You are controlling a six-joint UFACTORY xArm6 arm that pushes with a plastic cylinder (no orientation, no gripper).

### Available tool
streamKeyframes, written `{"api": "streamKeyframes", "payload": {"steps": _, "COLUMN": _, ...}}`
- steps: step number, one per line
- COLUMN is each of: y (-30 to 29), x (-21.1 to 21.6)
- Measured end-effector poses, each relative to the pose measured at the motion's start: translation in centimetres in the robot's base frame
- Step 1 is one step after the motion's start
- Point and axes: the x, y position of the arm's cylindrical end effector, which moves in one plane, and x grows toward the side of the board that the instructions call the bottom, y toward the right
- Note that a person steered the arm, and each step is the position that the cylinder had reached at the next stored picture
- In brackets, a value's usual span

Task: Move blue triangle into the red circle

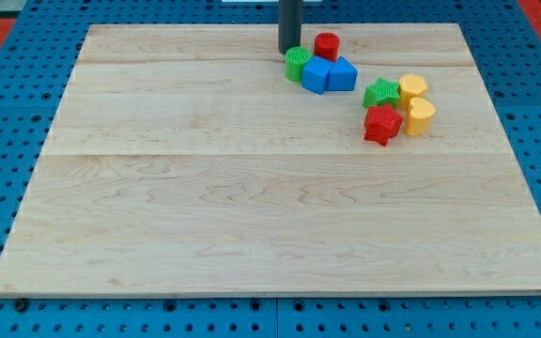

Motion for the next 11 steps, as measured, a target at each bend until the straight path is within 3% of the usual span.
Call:
{"api": "streamKeyframes", "payload": {"steps": 3, "y": 3.5, "x": 11.3}}
{"api": "streamKeyframes", "payload": {"steps": 5, "y": 9.0, "x": 8.6}}
{"api": "streamKeyframes", "payload": {"steps": 6, "y": 7.9, "x": 4.2}}
{"api": "streamKeyframes", "payload": {"steps": 11, "y": 9.5, "x": 3.3}}
